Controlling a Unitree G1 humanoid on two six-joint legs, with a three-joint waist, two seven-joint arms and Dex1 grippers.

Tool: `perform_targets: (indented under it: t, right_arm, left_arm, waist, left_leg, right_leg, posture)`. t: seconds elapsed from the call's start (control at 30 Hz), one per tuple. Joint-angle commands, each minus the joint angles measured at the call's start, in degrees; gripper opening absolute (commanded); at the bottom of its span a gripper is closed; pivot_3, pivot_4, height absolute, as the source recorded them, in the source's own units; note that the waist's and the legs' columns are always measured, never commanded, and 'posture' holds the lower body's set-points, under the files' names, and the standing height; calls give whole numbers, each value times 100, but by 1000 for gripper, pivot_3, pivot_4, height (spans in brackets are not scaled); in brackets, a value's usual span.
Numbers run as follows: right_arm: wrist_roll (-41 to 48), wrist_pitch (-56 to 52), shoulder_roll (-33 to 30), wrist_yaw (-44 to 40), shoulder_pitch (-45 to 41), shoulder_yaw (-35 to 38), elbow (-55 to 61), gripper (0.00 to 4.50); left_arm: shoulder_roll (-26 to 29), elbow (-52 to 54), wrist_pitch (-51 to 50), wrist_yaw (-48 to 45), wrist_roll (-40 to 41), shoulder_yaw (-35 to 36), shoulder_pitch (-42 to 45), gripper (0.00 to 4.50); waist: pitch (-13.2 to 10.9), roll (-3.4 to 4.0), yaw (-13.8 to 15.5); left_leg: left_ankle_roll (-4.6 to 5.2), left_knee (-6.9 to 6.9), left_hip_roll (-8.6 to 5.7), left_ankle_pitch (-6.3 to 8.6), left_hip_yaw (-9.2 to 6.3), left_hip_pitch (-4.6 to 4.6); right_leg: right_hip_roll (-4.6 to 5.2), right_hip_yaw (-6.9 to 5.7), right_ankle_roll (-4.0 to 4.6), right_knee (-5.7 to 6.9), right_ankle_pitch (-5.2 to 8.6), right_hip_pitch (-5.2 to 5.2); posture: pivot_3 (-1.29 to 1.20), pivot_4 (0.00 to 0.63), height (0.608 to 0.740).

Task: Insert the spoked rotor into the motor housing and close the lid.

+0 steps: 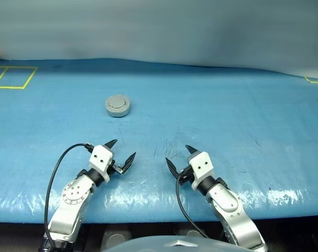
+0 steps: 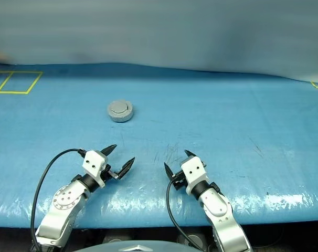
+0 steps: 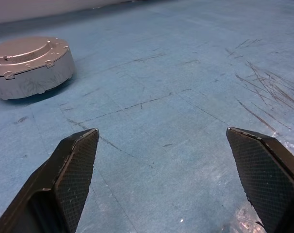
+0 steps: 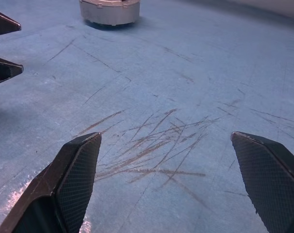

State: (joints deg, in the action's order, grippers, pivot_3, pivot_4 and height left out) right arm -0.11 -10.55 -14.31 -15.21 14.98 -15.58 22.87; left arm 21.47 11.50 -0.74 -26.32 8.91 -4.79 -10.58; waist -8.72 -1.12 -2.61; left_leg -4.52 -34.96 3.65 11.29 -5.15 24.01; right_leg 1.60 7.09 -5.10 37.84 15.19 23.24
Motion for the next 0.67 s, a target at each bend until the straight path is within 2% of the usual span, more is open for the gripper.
perform_targets:
  t: [0.03, 0.67]
  right_arm:
    - [44, 34, 12, -57, -18, 52, 233, 4500]
    - [38, 58, 69, -135, -47, 28, 216, 4500]
  left_arm:
    - [-28, 76, 71, -18, -44, 38, 35, 4484]
    - [-60, 102, 16, 8, -130, 31, 77, 4484]
  waist:
    - [0, 0, 0]
    - [0, 0, 1]
  left_leg:
    - [0, 0, 0, 0, 0, 0]
    - [0, -5, 0, 0, 0, -21]
  right_leg:
    - [0, 0, 0, 0, 0, -1]
    - [0, -1, -1, 1, 0, -26]
  posture:
    - [0, 150, 740]
    - [0, 150, 740]
